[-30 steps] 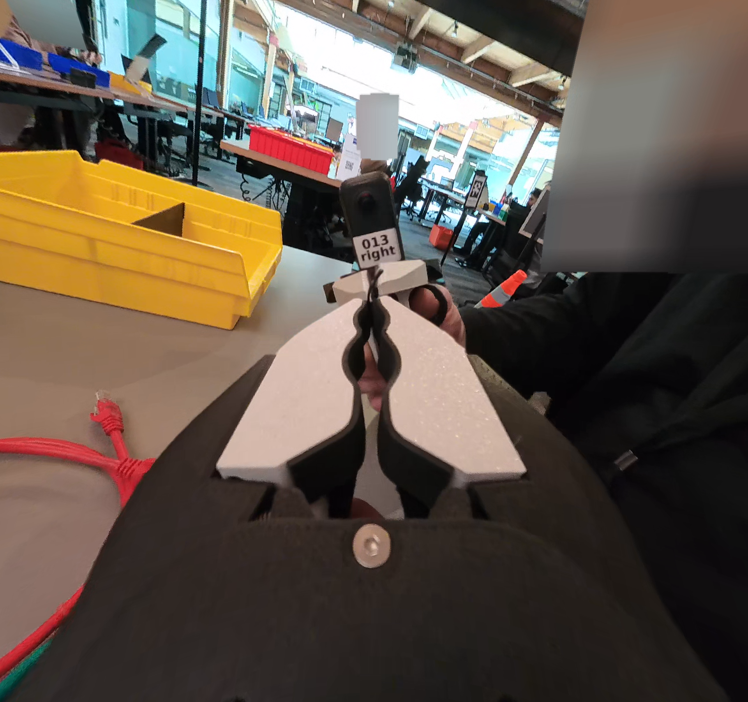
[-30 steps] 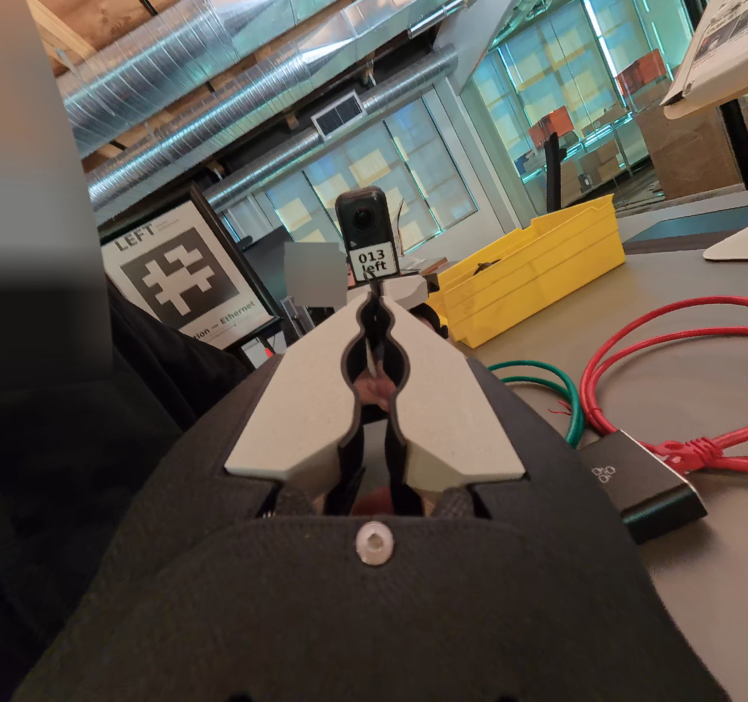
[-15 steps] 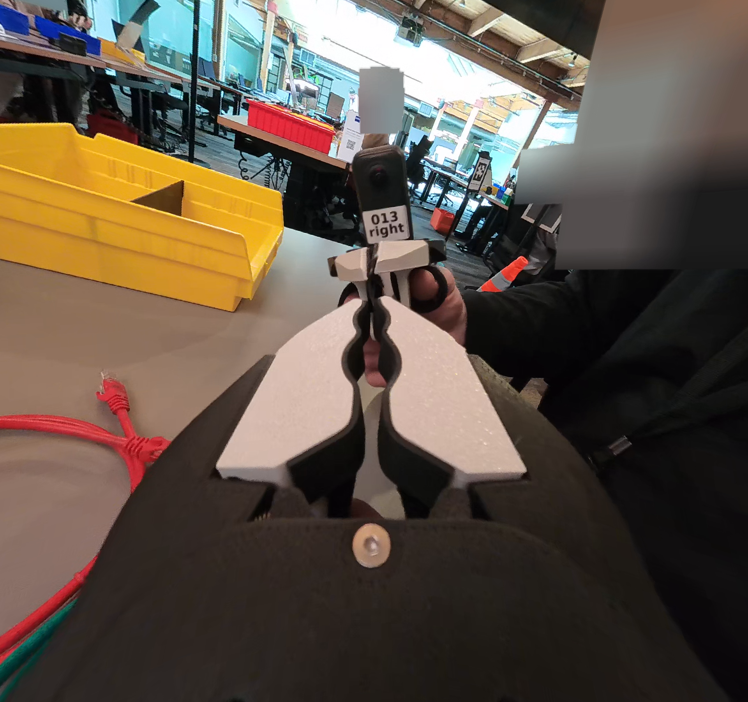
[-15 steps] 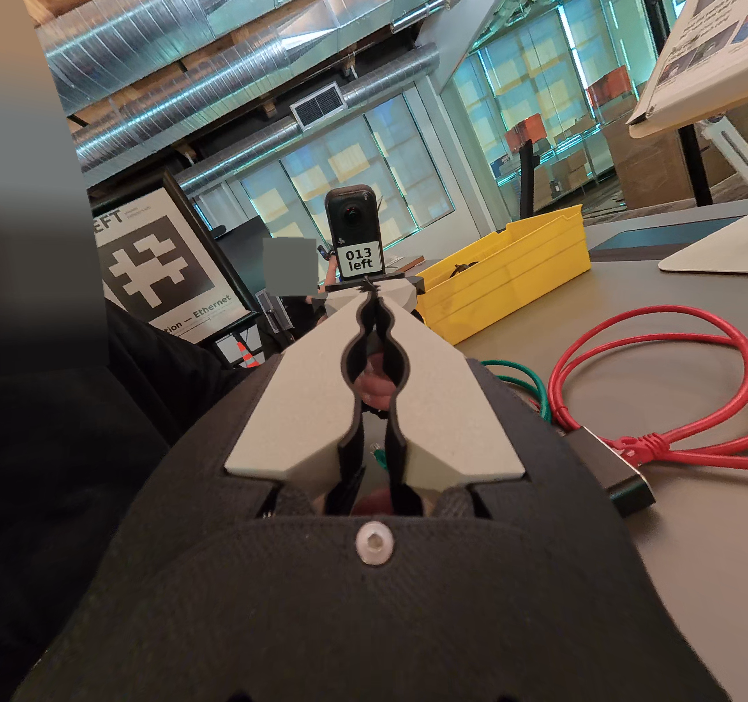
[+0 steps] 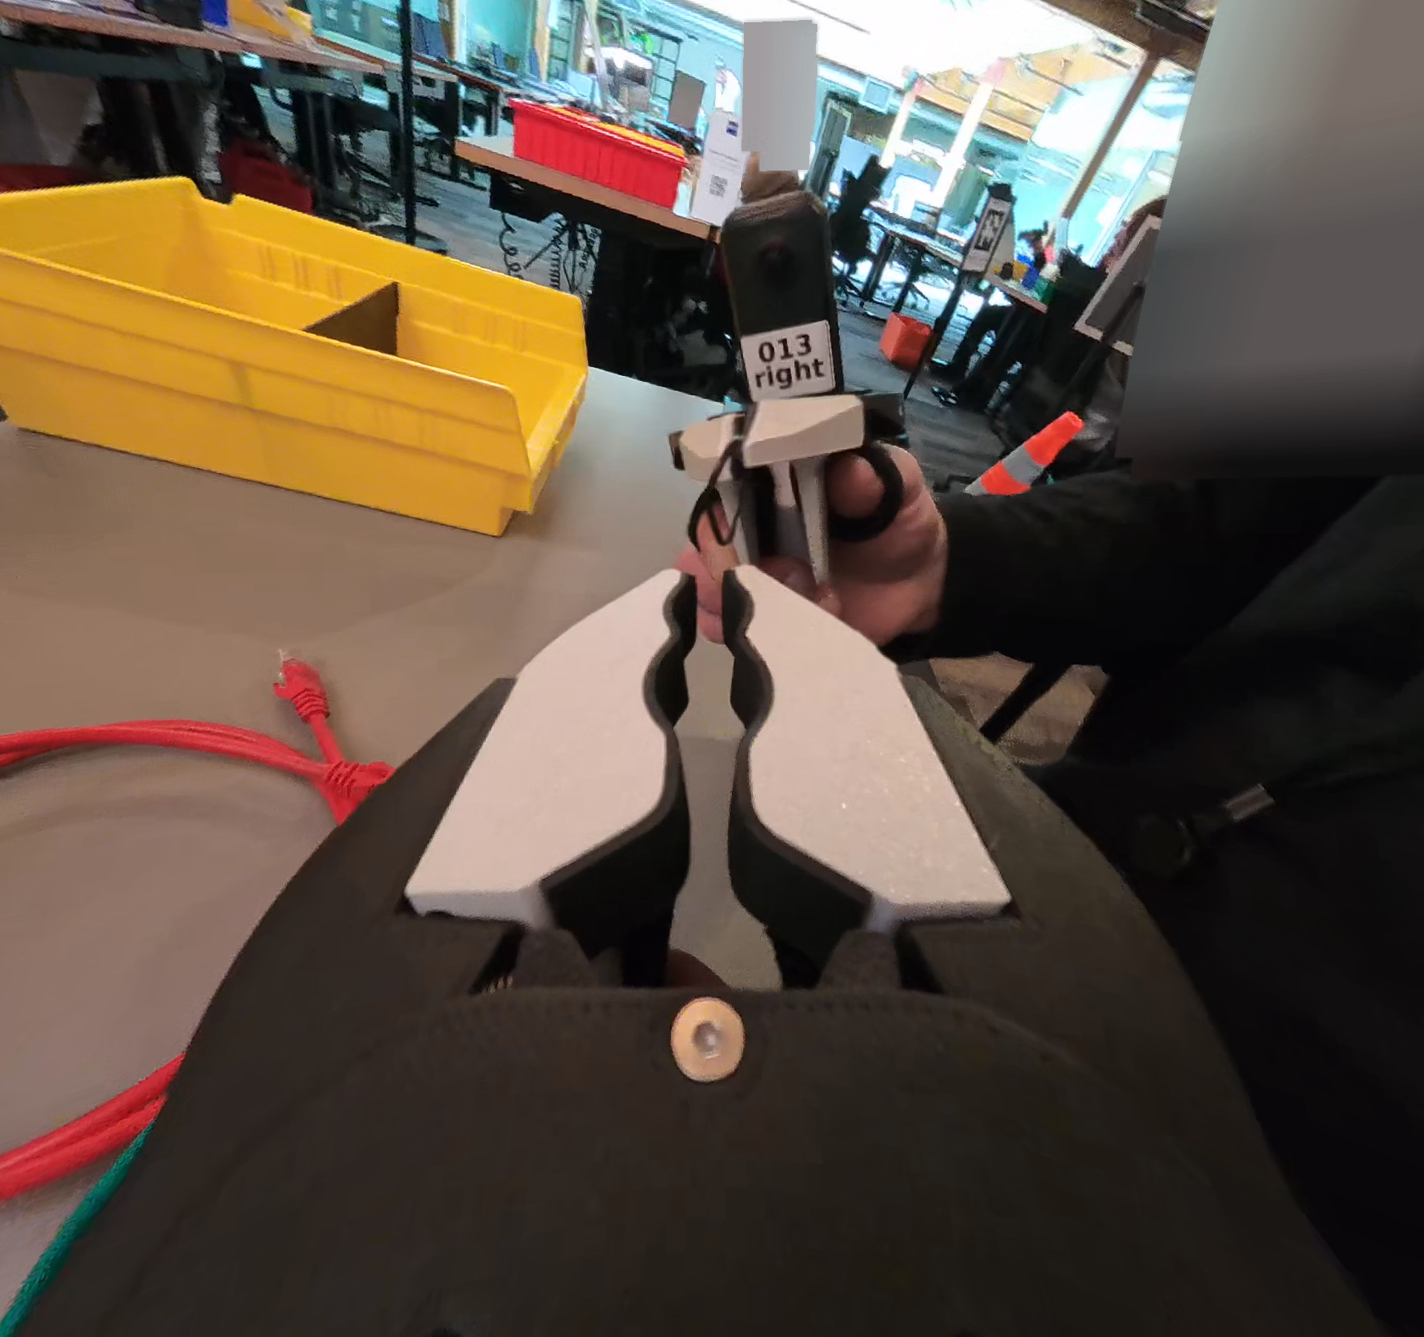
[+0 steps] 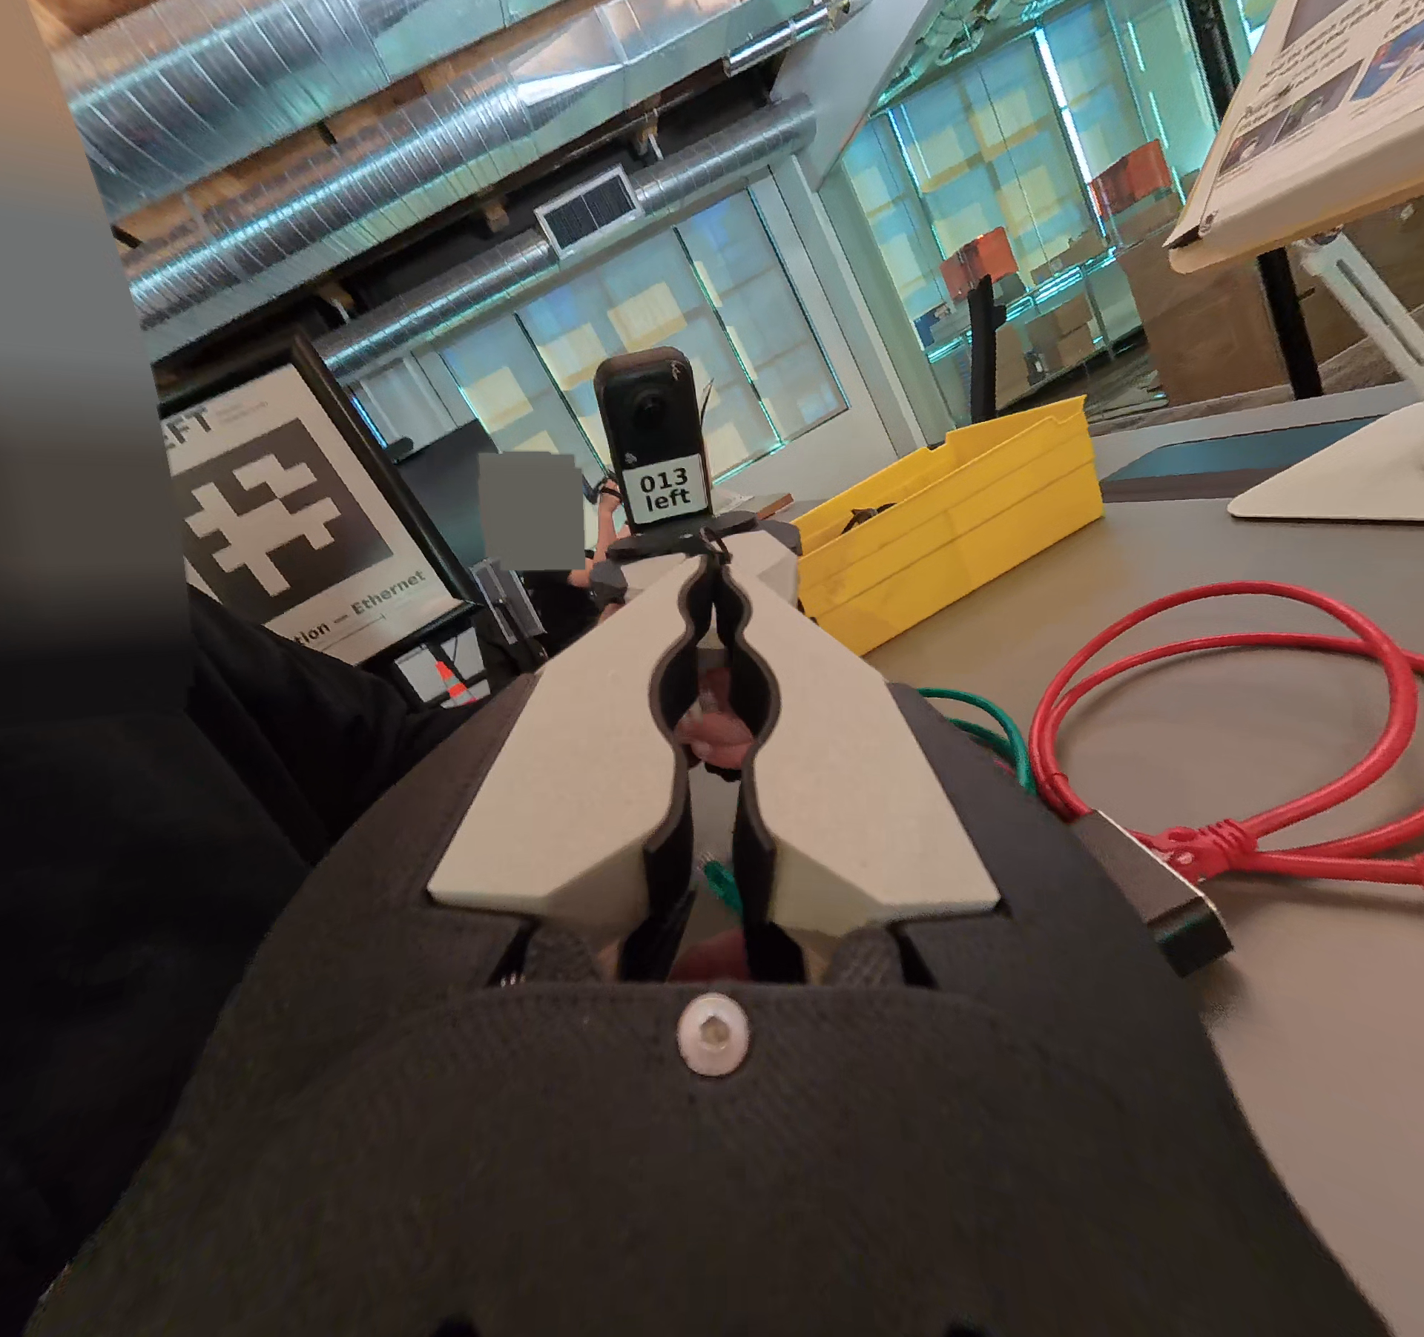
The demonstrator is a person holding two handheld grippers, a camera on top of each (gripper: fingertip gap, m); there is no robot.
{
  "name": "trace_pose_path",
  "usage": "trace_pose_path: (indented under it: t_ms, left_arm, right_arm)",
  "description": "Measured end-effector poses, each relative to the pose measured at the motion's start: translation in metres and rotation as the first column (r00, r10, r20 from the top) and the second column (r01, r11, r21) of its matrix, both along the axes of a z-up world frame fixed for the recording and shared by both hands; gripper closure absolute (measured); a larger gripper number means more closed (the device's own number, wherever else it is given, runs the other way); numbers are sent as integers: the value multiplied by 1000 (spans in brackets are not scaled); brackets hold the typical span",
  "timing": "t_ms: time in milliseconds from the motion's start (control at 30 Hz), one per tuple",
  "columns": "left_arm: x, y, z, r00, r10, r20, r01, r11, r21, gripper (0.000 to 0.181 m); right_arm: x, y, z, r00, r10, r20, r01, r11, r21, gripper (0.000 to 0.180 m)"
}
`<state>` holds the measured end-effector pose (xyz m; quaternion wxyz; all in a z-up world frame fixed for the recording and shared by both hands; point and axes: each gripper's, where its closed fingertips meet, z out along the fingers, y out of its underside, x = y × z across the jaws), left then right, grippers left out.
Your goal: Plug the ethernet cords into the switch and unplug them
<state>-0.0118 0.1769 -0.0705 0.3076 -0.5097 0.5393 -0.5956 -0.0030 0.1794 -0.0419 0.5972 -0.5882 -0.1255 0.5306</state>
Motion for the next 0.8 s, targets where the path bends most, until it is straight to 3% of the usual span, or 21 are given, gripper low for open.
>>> trace_pose_path:
  t_ms: [367,800]
  left_arm:
    - [10,-4,12,994,14,107,1,991,-135,170]
    - [10,-12,7,998,-21,54,24,998,-53,180]
  right_arm:
    - [-2,-1,1,998,20,-67,-21,1000,-18,180]
    - [-3,0,-2,999,24,-40,-24,1000,-16,180]
